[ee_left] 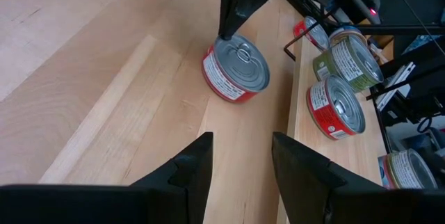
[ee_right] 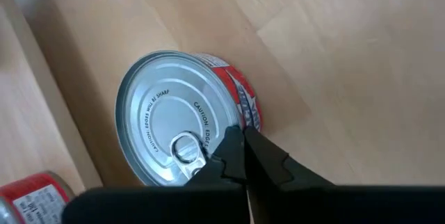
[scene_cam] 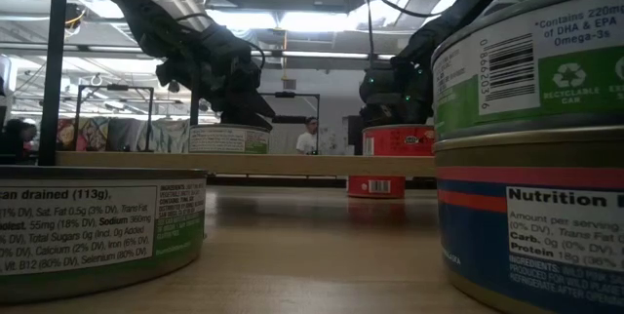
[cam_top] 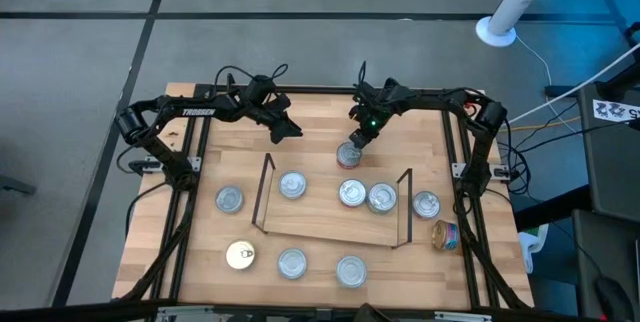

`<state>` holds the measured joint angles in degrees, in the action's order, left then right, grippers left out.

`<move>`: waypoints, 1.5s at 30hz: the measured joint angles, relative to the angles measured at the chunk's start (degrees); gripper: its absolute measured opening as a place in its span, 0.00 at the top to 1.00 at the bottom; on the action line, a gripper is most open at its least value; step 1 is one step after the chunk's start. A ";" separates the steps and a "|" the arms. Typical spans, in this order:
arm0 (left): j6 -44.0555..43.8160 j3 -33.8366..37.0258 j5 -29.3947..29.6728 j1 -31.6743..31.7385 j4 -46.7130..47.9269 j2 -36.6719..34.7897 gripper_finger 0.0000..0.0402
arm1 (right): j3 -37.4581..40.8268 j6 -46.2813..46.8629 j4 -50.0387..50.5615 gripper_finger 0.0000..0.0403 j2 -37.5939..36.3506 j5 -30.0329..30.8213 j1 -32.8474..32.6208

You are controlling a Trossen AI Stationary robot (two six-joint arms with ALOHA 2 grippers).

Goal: Stack canned seafood by type on shelf
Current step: Stack the red tuna can on top of the red tuna can on the shelf

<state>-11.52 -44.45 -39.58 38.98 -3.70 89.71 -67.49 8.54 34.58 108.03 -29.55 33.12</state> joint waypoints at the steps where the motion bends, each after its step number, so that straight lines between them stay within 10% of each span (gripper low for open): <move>1: -0.01 0.00 -0.01 0.00 0.00 0.01 0.64 | 0.02 0.01 -0.14 1.00 0.05 -0.65 0.00; 45: -0.01 0.00 0.01 0.00 0.02 -0.02 0.64 | -0.02 3.23 -0.74 1.00 0.06 -17.92 5.67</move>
<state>-11.53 -44.45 -39.57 38.98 -3.68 89.69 -67.51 11.77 33.84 108.09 -47.47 38.79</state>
